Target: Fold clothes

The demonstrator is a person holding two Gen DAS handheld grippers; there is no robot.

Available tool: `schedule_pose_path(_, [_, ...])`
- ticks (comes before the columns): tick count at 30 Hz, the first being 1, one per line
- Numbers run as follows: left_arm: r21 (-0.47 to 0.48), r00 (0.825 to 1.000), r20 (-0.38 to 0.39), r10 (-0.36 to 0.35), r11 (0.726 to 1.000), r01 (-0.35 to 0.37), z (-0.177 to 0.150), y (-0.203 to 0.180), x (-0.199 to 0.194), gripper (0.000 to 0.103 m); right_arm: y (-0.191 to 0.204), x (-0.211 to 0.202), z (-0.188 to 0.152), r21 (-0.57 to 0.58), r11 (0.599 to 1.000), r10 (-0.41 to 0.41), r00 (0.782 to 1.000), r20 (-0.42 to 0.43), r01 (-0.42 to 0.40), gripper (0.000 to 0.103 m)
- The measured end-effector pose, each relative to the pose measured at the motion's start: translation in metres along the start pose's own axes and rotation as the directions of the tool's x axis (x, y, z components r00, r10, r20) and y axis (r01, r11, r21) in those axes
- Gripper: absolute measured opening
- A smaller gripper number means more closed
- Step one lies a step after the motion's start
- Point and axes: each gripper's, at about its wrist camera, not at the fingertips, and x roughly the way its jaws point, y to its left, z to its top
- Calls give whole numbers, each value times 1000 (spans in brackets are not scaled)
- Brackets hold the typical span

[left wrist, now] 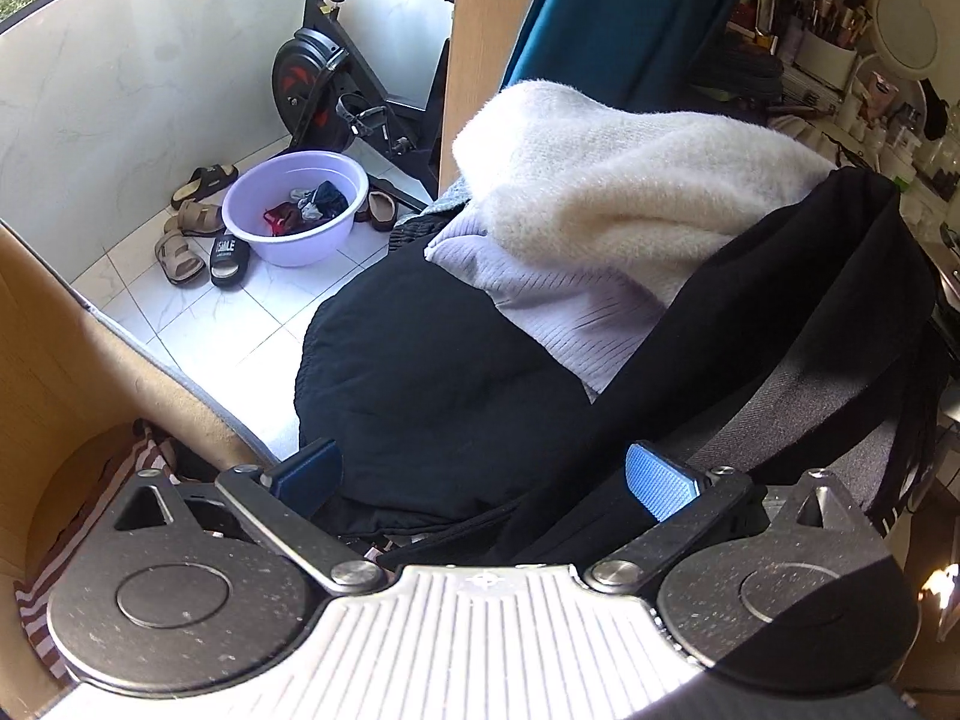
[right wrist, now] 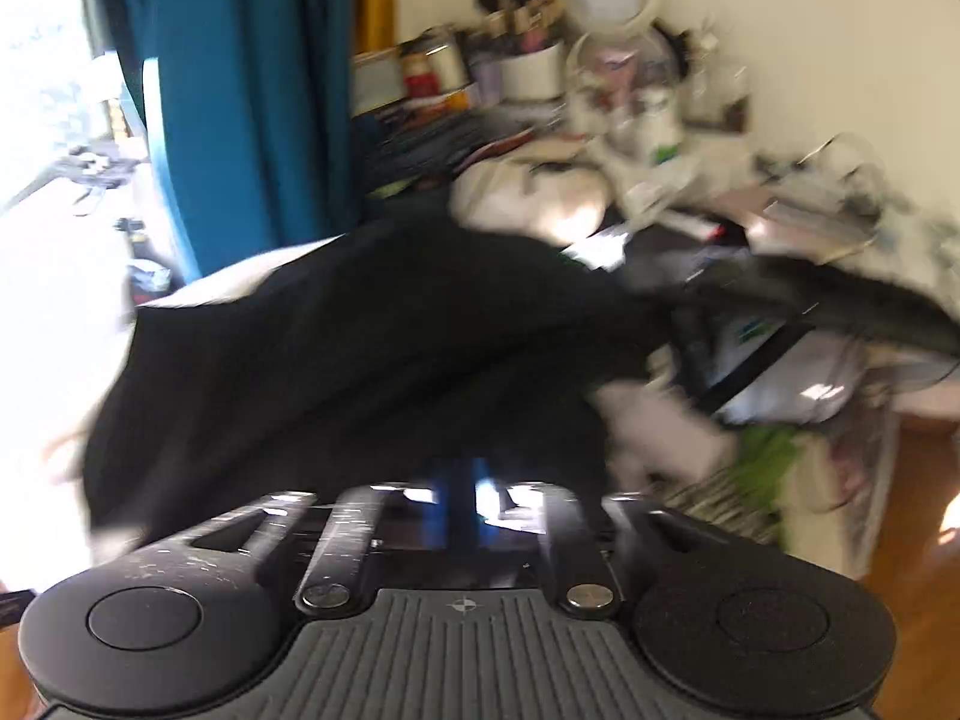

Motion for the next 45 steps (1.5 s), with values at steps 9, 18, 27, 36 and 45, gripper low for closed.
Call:
schedule_pose_path(9, [-96,997,0,72,993,-72,-18,45,-14,103,98,9,-31,-49,953,285,943,-170,-297,53])
schedule_pose_path(18, [-140,994,-2,107,984,-106,-38,79,-24,103,126,44,-35,29,983,181,960,-215,-179,4])
schedule_pose_path(27, [-56,999,4,44,997,-44,-33,49,-10,103,35,-24,-49,155,968,215,969,-122,-195,3])
schedule_pose_path(36, [90,997,-6,-73,993,73,-33,-9,6,103,-53,-88,-9,179,977,88,983,162,-117,3])
schedule_pose_path(45, [123,990,52,-128,985,121,-31,-26,-12,103,-16,-88,67,44,981,168,935,313,-191,3])
